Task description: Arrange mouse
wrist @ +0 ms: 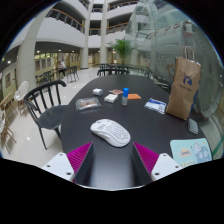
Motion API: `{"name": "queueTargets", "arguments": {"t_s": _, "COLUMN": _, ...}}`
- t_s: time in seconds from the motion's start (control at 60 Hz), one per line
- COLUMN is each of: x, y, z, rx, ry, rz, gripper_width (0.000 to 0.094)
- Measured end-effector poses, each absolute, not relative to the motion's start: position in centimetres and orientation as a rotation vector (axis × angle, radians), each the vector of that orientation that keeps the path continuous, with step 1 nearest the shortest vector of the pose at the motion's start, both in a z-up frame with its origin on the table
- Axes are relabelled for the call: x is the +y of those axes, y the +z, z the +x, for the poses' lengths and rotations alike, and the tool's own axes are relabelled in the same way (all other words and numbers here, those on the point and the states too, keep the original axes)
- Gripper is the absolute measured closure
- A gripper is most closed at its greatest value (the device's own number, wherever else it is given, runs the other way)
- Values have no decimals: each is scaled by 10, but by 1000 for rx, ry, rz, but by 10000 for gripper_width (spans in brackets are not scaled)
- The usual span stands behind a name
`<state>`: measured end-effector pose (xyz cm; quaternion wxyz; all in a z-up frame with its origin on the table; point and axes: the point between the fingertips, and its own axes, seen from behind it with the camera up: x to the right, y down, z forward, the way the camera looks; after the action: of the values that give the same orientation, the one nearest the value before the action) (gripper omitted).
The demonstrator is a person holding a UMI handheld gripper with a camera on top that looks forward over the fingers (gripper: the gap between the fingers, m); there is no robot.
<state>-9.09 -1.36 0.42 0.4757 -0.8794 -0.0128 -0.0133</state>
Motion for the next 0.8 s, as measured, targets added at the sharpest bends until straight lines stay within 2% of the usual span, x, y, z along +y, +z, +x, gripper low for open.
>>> {"name": "queueTargets", "arguments": {"t_s": 0.133, "x": 6, "y": -16, "z": -76, "rx": -65, "ry": -52, "rz": -2202, "gripper_width": 115}}
{"name": "queueTargets", "arguments": {"t_s": 0.317, "x": 54, "y": -14, "z": -75, "rx": -129, "ry": -41, "rz": -2196, "gripper_width": 80}}
{"name": "queueTargets", "arguments": {"t_s": 0.467, "x": 102, "y": -18, "z": -73, "rx": -45, "ry": 23, "rz": -2205, "gripper_width": 85}}
{"name": "queueTargets", "arguments": {"t_s": 0.5, "x": 112, "y": -18, "z": -70, "rx": -38, "ry": 13, "rz": -2206, "gripper_width": 106}}
{"name": "queueTargets", "arguments": {"t_s": 0.533, "x": 120, "y": -18, "z": -69, "rx": -43, "ry": 6, "rz": -2202, "gripper_width": 166}}
{"name": "queueTargets", "arguments": {"t_s": 0.567, "x": 126, "y": -18, "z": -68, "rx": -30, "ry": 11, "rz": -2202, "gripper_width": 263}}
{"name": "queueTargets", "arguments": {"t_s": 0.6, "x": 129, "y": -18, "z": -62, "rx": -9, "ry": -11, "rz": -2206, "gripper_width": 420}}
{"name": "queueTargets", "arguments": {"t_s": 0.633, "x": 132, "y": -19, "z": -62, "rx": -10, "ry": -18, "rz": -2204, "gripper_width": 431}}
{"name": "queueTargets", "arguments": {"t_s": 0.767, "x": 127, "y": -16, "z": -66, "rx": -33, "ry": 14, "rz": -2218, "gripper_width": 581}}
{"name": "queueTargets", "arguments": {"t_s": 0.8, "x": 121, "y": -7, "z": -71, "rx": -29, "ry": 55, "rz": -2214, "gripper_width": 581}}
